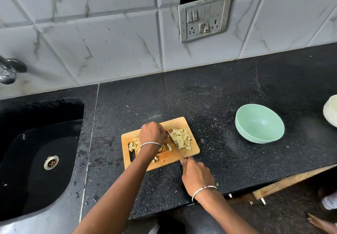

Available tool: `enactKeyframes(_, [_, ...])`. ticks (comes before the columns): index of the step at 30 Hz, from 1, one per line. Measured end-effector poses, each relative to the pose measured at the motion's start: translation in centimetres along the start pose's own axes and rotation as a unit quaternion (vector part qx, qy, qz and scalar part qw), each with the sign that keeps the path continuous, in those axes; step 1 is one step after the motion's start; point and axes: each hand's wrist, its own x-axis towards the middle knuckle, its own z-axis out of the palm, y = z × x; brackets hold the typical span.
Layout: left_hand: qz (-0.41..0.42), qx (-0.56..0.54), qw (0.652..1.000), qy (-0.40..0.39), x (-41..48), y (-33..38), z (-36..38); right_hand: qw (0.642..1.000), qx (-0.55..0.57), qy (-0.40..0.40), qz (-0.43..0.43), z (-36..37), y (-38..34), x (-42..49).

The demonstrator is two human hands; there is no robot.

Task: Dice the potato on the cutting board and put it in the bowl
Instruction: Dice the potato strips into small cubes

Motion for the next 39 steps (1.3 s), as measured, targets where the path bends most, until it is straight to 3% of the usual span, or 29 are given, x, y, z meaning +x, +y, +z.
enactKeyframes(9, [0.004, 0.006, 1.000, -0.021, 0.2, -0.2, 0.0, 0.999, -0.053, -0.002, 0.007, 0.9, -0.6, 0.2])
enactKeyframes(14, [0.022, 0.023, 0.999, -0.042, -0.2, 0.0, -0.8, 0.996, 0.048, -0.059, 0.048, 0.3, 0.2, 1.4])
enactKeyframes(18, [0.014, 0.034, 0.999, -0.010, -0.5, 0.5, -1.0, 0.983, 0.140, -0.097, 0.072, -0.1, 1.1, 1.6])
enactKeyframes(20, [0.006, 0.019, 1.000, 0.007, -0.4, 0.1, -1.0, 0.964, 0.221, -0.117, 0.092, -0.4, 1.6, 0.9])
enactKeyframes(23, [0.032, -0.001, 0.999, -0.018, -0.6, -0.5, -1.3, 0.895, 0.386, -0.177, 0.139, -1.5, 1.9, 0.1])
enactKeyframes(26, [0.048, -0.032, 0.998, -0.009, -1.0, -0.5, -2.2, 0.870, 0.429, -0.199, 0.137, -1.9, 2.1, 0.0])
enactKeyframes(29, [0.036, -0.061, 0.997, 0.005, -1.6, -0.3, -3.5, 0.895, 0.402, -0.165, 0.104, -2.1, 1.9, 0.1])
enactKeyframes(33, [0.038, -0.049, 0.998, 0.019, -2.9, -0.7, -4.9, 0.971, 0.224, -0.084, 0.011, -1.6, 1.7, 0.1])
enactKeyframes(39, [0.021, 0.002, 0.998, -0.054, -6.0, -1.2, -3.4, 0.996, 0.059, -0.062, 0.001, 1.1, 0.6, -0.4])
